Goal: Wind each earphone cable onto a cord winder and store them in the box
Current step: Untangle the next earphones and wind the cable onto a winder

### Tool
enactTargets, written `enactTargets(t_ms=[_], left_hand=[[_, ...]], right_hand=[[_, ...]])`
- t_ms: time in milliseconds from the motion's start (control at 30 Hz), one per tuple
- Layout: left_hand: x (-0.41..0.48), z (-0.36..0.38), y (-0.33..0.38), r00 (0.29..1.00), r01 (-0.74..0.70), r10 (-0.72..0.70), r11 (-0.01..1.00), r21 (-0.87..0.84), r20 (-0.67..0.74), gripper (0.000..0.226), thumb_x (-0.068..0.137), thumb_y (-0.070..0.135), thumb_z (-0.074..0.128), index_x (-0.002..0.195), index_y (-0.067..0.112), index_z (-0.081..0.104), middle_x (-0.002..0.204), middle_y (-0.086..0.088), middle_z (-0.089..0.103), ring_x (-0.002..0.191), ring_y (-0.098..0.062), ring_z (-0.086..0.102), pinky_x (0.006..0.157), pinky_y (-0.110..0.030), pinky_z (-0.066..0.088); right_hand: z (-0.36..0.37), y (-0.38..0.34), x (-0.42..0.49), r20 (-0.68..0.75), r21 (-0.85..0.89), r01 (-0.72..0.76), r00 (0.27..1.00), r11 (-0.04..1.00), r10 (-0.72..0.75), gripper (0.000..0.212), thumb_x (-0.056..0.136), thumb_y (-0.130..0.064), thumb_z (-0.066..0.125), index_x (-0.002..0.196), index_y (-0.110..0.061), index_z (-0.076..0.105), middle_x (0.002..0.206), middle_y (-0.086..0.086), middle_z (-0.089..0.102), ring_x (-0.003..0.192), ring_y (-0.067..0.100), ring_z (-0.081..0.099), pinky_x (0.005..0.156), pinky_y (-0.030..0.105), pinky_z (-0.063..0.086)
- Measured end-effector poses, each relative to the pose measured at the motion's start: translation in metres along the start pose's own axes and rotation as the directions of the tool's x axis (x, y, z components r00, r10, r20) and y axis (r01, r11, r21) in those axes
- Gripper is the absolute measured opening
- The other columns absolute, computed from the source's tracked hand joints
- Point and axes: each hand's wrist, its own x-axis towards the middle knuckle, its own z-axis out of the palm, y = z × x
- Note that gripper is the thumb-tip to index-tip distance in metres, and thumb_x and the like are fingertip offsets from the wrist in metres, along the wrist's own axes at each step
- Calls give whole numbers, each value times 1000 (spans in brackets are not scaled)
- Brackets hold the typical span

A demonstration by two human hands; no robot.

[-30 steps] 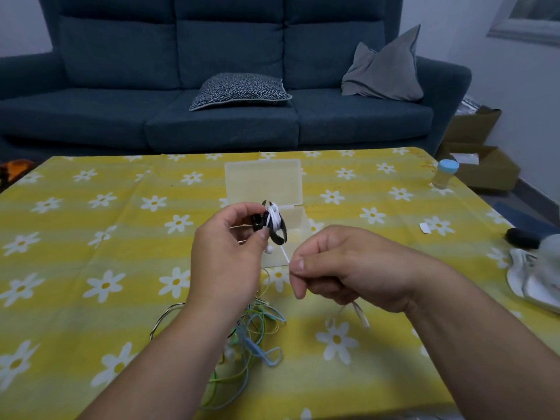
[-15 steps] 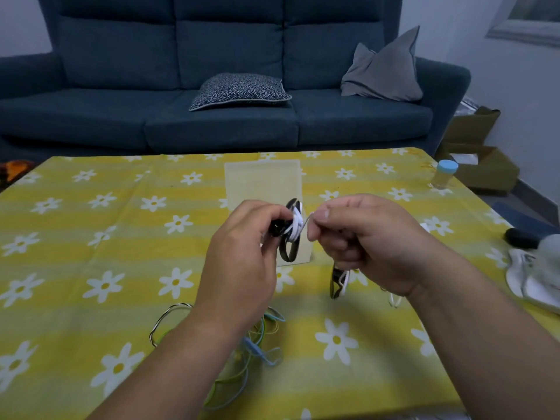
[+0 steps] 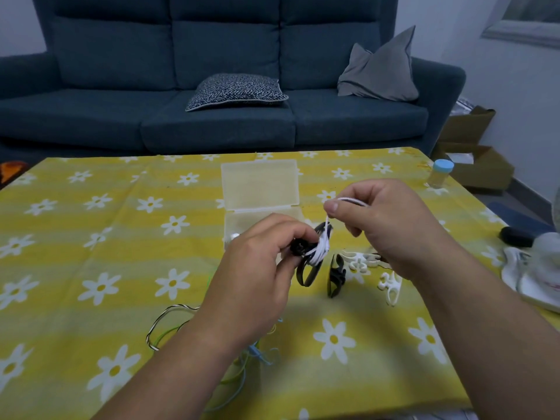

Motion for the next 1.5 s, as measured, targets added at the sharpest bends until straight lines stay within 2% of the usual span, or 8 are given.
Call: enactTargets(t_ms=[133,267,467,733,833,1133,1267,1500], left_hand=[[1,1,3,993,98,-107,980,-171,-44,40,82,-11,66,100,24,69,101,17,65,96,-8,64,83,-16,50],[1,3,2,971,202,-234,913,-355,-48,41,84,-13,63,98,25,69,101,6,70,90,-16,69,78,-30,56],[1,3,4,965,237,-262,865,-442,4,37,85,-13,62,99,21,70,100,1,72,91,-19,69,77,-29,54],[2,-1,10,961,247,-271,777,-579,46,35,84,-16,61,97,15,70,92,-3,74,83,-18,69,70,-31,55],[3,-2,12,963,232,-268,751,-618,36,37,84,-18,60,97,15,70,94,-5,75,83,-20,70,70,-32,56],[5,-5,-2,875,256,-397,865,-431,-276,38,86,-9,64,98,26,69,86,3,74,74,-17,69,67,-22,53],[6,-9,-14,872,281,-366,918,-279,-324,44,85,-9,63,97,33,66,97,2,71,80,-12,68,70,-24,54],[6,-12,-16,909,237,-225,971,-8,-352,43,84,-7,64,102,32,63,100,17,60,89,-4,63,77,-10,47]], right_hand=[[8,4,3,-18,146,-105,994,984,109,27,90,-22,70,73,-2,64,49,-5,42,47,11,37,71,43,52],[14,4,4,-60,223,-137,986,965,154,26,94,-21,66,81,1,66,42,-17,44,41,-3,43,86,44,55],[17,4,5,-86,209,-120,986,971,140,26,93,-25,66,74,-7,67,42,-20,47,42,-4,44,81,40,54],[26,6,7,186,409,-361,932,838,311,26,94,-13,60,72,-15,74,59,2,32,47,14,22,48,23,39],[31,7,4,301,409,-446,889,796,343,45,93,-7,53,54,-19,71,59,2,32,48,14,18,48,24,35],[50,7,-8,537,132,-386,802,913,261,38,103,-28,47,76,-11,68,52,-5,33,47,12,25,56,27,35],[43,3,-10,571,117,-291,802,950,175,36,103,-29,47,84,-9,70,51,-7,34,50,12,28,58,28,35],[26,-6,-12,553,17,-81,831,997,58,25,97,-23,59,85,-10,77,51,-11,42,50,7,39,61,30,40]])
